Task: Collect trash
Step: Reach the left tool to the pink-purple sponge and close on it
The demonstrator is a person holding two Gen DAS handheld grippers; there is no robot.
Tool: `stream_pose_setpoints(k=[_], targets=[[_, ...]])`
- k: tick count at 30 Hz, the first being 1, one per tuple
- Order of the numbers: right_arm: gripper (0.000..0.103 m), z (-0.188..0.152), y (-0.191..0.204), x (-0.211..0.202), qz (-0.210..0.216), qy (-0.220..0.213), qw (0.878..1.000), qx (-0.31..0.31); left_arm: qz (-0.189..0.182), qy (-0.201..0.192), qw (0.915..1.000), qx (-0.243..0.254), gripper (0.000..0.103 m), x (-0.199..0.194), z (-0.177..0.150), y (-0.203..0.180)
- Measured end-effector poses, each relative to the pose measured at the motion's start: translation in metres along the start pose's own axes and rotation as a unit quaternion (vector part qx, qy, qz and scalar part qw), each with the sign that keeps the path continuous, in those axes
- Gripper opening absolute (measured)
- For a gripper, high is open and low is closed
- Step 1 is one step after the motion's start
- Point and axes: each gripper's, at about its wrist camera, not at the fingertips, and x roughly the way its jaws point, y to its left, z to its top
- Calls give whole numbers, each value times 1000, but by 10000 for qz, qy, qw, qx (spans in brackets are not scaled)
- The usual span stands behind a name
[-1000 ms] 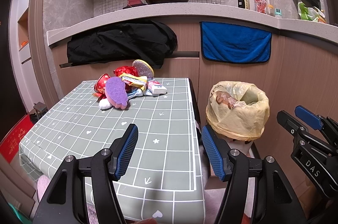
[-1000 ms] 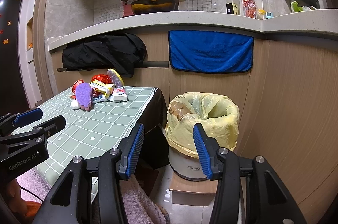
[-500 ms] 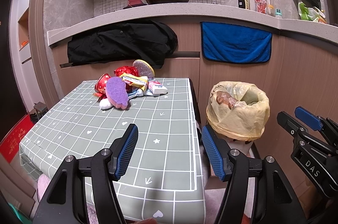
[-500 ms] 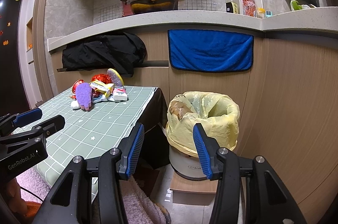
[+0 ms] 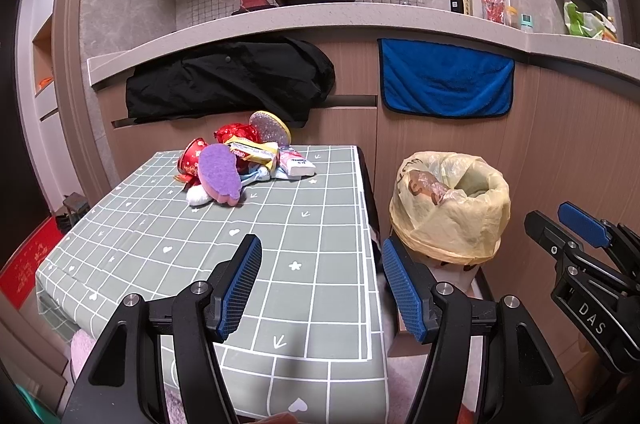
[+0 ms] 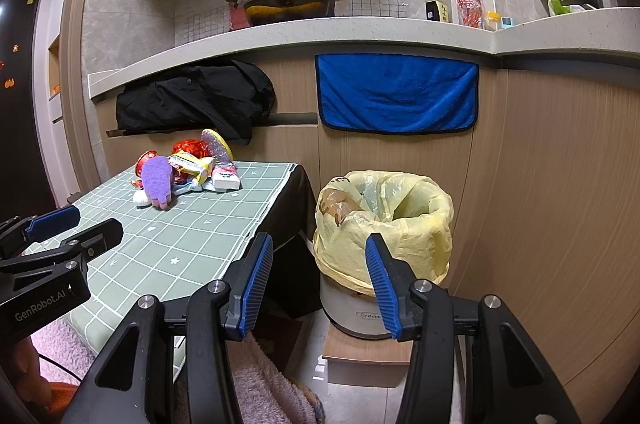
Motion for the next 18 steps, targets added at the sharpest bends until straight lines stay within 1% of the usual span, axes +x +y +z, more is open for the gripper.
stream_pose_setpoints(k=[5,11,16,18], targets=[[46,-3,0,0,5,10,10000,8,-20,35,10000,5,63,0,-3,-3],[46,-1,-1,8,38,27,10000,-32,-138,136,9998,80,63,19,5,-3],[46,19,4,29,85,-55,9998,-144,-214,142,9997,-56,63,44,27,22],[46,34,5,46,277,-40,9996,-55,-279,257,9991,-178,58,63,40,40]])
